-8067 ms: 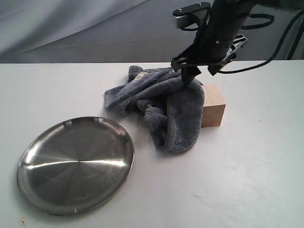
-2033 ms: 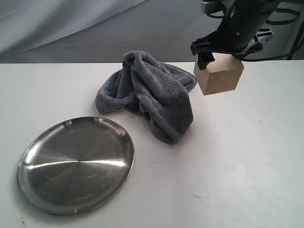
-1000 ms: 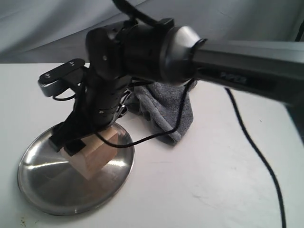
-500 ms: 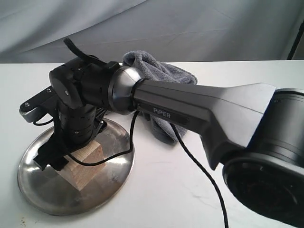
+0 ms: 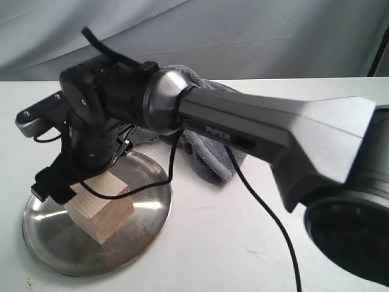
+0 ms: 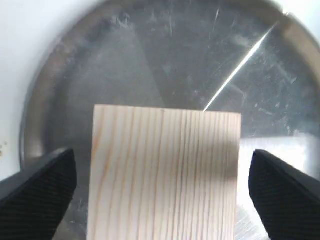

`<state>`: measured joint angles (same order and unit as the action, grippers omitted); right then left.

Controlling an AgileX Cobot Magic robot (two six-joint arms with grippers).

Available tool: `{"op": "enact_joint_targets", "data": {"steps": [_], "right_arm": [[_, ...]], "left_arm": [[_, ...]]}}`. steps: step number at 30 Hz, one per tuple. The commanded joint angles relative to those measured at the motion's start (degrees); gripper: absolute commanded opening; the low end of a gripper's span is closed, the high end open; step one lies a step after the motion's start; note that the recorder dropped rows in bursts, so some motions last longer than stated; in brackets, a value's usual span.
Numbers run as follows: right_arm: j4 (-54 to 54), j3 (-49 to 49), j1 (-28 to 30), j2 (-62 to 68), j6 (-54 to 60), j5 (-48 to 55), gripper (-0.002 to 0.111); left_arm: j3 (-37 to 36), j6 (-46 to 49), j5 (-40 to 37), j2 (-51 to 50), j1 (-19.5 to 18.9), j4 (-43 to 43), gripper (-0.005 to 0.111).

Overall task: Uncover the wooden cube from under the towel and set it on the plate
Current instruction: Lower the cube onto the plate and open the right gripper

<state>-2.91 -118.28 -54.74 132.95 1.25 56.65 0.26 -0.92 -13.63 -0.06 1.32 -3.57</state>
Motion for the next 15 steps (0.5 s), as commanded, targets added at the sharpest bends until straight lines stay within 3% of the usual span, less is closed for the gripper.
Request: {"op": "enact_joint_targets", "data": {"steps": [1,4,9,11,15], "right_arm": [[0.8,-0.5,0.8,-4.0,-0.8,-0.3,0.086],[0.8,-0.5,1.7,-4.7,-1.8,0.7,0.074],[0.0,-0.5,4.3,-4.7,-2.7,5.6,0.020],[-0.6,-0.5,5.8,-4.7,-2.7,6.8,0.002],[-2.1,-0.3,9.1,-4.7,-3.0,9.2,0.000]], "left_arm": [[-0.3,-0.3,0.5,0.1,0.2,-0.1,0.000],[-0.3,-0.3,0.5,0.1,0.2,-0.1,0.000],[-0.3,-0.3,0.5,0.1,0.2,-0.1,0.000],[-0.3,-0.3,0.5,0.1,0.2,-0.1,0.000],[-0.3,-0.3,0.5,0.1,0.2,-0.1,0.000]]}}
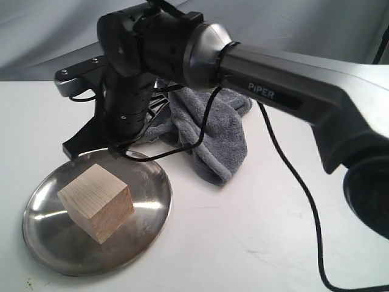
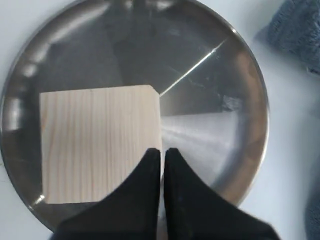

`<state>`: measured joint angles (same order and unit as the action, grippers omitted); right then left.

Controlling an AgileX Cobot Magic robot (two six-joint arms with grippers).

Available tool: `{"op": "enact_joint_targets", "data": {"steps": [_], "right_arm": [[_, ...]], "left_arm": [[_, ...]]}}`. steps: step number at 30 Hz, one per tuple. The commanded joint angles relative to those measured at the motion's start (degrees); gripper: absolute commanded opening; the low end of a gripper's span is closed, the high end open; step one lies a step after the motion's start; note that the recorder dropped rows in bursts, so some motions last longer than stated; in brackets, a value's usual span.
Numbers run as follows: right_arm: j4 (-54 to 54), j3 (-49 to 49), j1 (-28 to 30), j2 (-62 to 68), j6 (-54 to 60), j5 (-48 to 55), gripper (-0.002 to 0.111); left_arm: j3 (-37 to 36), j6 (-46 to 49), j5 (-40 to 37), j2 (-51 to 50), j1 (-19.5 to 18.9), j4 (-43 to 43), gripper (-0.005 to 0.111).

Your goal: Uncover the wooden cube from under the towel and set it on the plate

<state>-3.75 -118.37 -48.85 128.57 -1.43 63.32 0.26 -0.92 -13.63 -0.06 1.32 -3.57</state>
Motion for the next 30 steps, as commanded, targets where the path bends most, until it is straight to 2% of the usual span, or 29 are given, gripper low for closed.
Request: {"op": "enact_joint_targets", "data": {"steps": [1,5,11,16,22,26,30], "right_arm": [[-1.2,0.1,4.1,-0.3,-0.3,2.8,0.000],[-1.2,5.0,8.6,-2.4,0.0,2.8,0.000],[-1.2,23.7,18.1,-12.7,0.0,-6.6,0.000],[-1.4,39.5,30.3,-22.1,2.9,-16.1,0.000],[-1.5,49.2,45.6,-30.9,6.4,-19.6,0.000],[-1.6,55.4,52.1,-39.0,6.9,-25.8,0.000],[-4.9,62.5,55.1,-48.1,7.0,-34.1,0.000]], "left_arm": [[-0.3,-0.3,0.5,0.1,0.2,-0.1,0.000],[-0.3,-0.3,0.5,0.1,0.2,-0.1,0.000],[-0.3,-0.3,0.5,0.1,0.2,-0.1,0.000],[-0.3,-0.3,0.5,0.1,0.2,-0.1,0.000],[-0.3,-0.3,0.5,0.1,0.2,-0.1,0.000],[-0.3,-0.3,0.5,0.1,0.2,-0.1,0.000],[-0.3,-0.3,0.5,0.1,0.2,-0.1,0.000]]}}
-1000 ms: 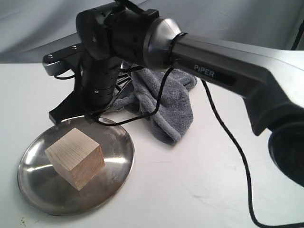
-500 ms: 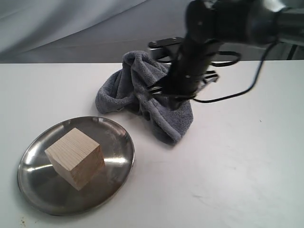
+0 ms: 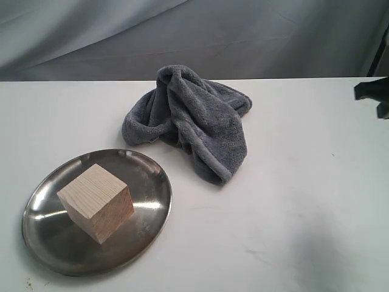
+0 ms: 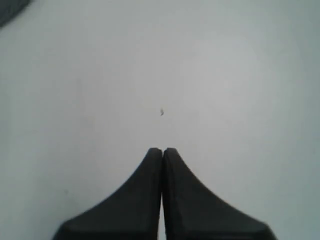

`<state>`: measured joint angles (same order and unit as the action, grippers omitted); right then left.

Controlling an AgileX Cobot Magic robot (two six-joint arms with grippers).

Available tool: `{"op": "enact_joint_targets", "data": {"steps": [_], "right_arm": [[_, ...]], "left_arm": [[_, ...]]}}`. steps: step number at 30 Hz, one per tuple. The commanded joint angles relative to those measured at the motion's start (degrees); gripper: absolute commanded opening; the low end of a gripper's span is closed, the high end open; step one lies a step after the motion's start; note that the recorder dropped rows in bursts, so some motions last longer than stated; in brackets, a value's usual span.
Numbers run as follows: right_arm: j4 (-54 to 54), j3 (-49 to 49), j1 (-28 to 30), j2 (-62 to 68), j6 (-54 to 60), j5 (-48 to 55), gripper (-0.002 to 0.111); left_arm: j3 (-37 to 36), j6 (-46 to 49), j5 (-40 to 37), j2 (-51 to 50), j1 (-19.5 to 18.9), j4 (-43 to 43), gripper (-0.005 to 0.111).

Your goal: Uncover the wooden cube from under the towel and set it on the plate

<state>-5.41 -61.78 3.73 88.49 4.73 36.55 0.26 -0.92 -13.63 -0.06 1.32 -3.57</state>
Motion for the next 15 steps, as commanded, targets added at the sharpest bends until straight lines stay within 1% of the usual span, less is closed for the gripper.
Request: {"op": "enact_joint_targets", "data": {"steps": [1,8,15], "right_arm": [[-4.0,7.9,2.5,-10.3,0.8,-9.7,0.000],[-5.8,20.9,2.1,-26.9,0.8,-21.3,0.000],[-6.6,35.2,2.0,-44.3,1.2,-30.3,0.000]], "left_arm": [[-0.3,-0.3,0.5,0.1,0.2,-0.1,0.000],[-0.3,-0.3,0.5,0.1,0.2,-0.1,0.000],[-0.3,-0.3,0.5,0.1,0.2,-0.1,0.000]]}}
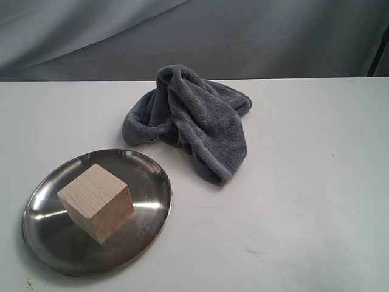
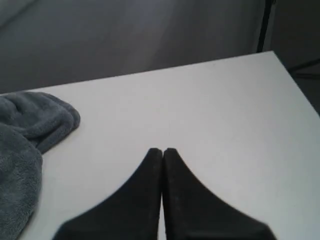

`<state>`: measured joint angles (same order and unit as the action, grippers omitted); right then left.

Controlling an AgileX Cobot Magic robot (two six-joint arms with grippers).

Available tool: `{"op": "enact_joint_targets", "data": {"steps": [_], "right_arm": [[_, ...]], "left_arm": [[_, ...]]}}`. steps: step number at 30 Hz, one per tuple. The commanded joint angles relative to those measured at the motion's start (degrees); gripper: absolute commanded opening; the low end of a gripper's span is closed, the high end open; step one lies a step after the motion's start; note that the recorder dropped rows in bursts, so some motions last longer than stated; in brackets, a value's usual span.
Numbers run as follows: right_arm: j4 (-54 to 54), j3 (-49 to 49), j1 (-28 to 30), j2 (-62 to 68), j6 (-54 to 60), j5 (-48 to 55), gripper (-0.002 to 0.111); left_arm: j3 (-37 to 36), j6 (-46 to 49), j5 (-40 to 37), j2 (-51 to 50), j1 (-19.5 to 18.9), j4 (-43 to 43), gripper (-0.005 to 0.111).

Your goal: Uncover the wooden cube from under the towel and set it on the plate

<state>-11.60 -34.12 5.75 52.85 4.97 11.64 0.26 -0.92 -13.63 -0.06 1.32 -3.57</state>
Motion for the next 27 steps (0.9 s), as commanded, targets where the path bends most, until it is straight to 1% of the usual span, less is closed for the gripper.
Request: {"op": "enact_joint_targets", "data": {"steps": [1,5,7,10,14,27], "right_arm": [[-0.4,10.3,-0.1,-12.0,1.1,-6.6,0.000],[-0.8,17.1,-0.9,-22.2,0.8,-10.1,0.000],[-2.2,18.7,-2.0,-26.8,0.8,-12.9,0.000],[-2.2,19.7,-2.9,-30.7,0.5,-13.3,0.000],[-2.2,20.1,-3.0,-31.9,0.5,-10.9,0.000],[-2.2,20.1,-3.0,-31.9,0.5,-10.9,0.000]], "left_arm": [[-0.3,-0.3,0.5,0.1,0.2,-0.1,0.000],[-0.3,-0.3,0.5,0.1,0.2,-0.1,0.000],[-0.3,-0.3,0.5,0.1,0.2,-0.1,0.000],[-0.3,-0.3,0.5,0.1,0.2,-0.1,0.000],[-0.3,-0.3,0.5,0.1,0.2,-0.1,0.000],[-0.3,-0.3,0.5,0.1,0.2,-0.1,0.000]]}}
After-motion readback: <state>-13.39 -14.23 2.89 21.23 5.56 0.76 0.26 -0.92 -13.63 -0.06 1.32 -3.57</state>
